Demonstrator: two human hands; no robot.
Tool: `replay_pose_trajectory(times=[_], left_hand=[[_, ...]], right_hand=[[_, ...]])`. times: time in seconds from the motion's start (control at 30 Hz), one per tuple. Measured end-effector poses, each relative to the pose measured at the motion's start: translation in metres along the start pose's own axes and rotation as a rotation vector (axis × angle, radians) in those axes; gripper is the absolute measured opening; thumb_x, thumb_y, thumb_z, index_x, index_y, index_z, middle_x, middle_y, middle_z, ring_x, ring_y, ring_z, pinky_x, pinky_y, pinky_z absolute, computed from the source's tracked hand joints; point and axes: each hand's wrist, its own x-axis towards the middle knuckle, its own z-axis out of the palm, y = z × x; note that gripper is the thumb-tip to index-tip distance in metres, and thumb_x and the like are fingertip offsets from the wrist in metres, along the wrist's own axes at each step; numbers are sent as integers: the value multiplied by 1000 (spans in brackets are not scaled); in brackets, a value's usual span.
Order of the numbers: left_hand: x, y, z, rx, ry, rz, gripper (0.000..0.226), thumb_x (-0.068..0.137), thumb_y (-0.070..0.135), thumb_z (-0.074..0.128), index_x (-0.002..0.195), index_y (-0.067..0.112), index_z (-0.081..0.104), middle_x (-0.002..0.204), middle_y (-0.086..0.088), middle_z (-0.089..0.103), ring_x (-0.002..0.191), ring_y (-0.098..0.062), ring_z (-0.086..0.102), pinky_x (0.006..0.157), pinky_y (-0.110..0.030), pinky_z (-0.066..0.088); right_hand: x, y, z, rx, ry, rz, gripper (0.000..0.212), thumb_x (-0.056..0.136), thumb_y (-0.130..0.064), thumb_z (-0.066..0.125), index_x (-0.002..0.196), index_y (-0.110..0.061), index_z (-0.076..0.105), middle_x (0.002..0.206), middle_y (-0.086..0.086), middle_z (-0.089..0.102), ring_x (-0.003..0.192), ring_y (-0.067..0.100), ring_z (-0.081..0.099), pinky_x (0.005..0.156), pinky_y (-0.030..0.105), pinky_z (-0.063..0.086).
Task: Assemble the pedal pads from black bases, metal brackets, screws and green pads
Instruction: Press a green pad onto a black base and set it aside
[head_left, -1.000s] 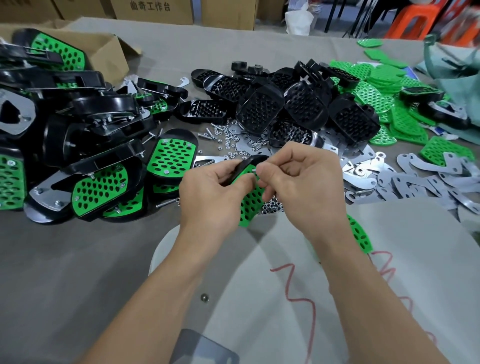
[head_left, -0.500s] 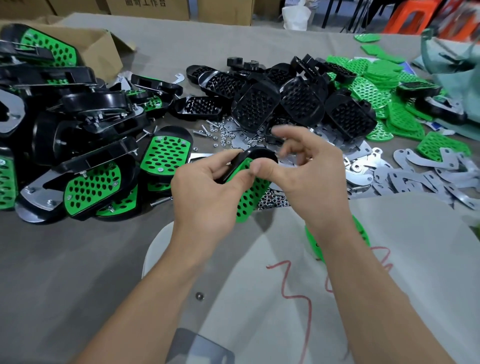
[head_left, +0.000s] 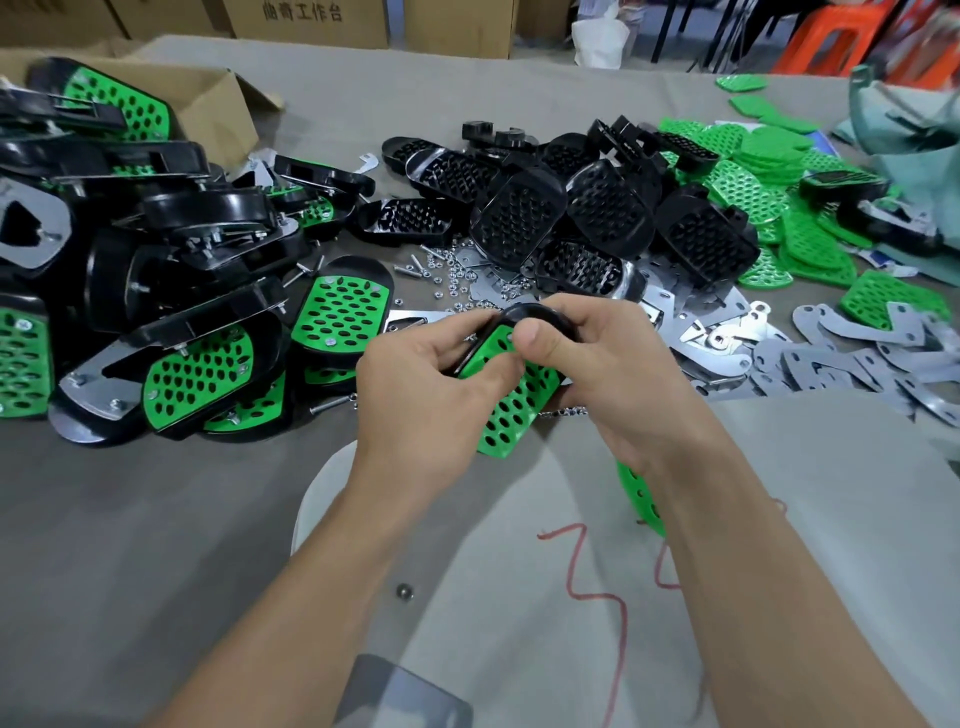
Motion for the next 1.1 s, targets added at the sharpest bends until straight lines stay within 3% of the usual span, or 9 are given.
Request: replay_pose_trajectory(times=[0.1,0.2,0.3,0.4,0.53,0.7,0.8,0.97,1.1], left_hand=[[0,2,-2,37,-15,44,29,76,27,80,88,53,77,85,22,77,80,-1,74,74,-26,61],[0,3,-3,6,-15,49,26,77,25,80,92,46,78,89,17,78,85,-7,75,79,-35,63],[1,4,-4,-1,-23,61,30,77,24,80,101,41,77,92,13,79,87,-11,76,81,-36,63],[0,5,-3,-25,-8,43,32,76,24,82,105,34,78,93,11,79,89,-14,77,83,-38,63],[0,7,-3,-50,35,8,37,74,23,83,111,22,79,93,9,80,90,-15,77,83,-40,63],[-1,11,-1,-31,65,-4,29,69,33,77,98,36,80,88,10,79,86,-18,77,78,-39,63],[3,12,-2,-79,90,-82,26,62,34,74,86,42,81,85,0,79,81,-18,75,80,-41,63],[8,10,-6,-279,68,-289,32,59,18,75,89,24,84,87,-7,79,77,-19,73,77,-34,60],[7,11,-6,-275,3,-239,29,66,11,78,92,24,83,87,-4,79,75,-13,72,69,-23,56]], right_hand=[[-1,2,2,32,15,22,22,82,-23,76,88,-3,71,79,17,58,73,26,56,65,47,47],[0,2,7,29,52,10,16,80,-28,77,82,-13,72,75,11,59,70,22,56,63,42,49],[-1,1,8,56,65,17,14,79,-32,78,77,-20,71,72,4,60,68,18,57,61,38,50],[-1,3,8,109,30,41,14,84,-31,74,78,-19,68,72,3,59,68,17,56,62,36,51],[-2,3,9,145,21,47,20,89,-31,70,92,-11,73,84,11,64,78,25,60,71,47,54],[-2,4,11,154,45,27,14,95,-18,66,100,-11,77,87,12,70,78,23,63,65,42,59],[-3,5,13,192,13,38,21,95,-17,61,105,-9,77,93,16,70,83,29,65,74,60,59],[-1,6,15,6,34,-99,21,95,-5,59,101,-13,78,85,15,71,74,23,67,58,40,59],[1,12,15,-81,109,-147,20,90,-9,62,96,-20,78,86,11,74,78,24,68,67,53,60]])
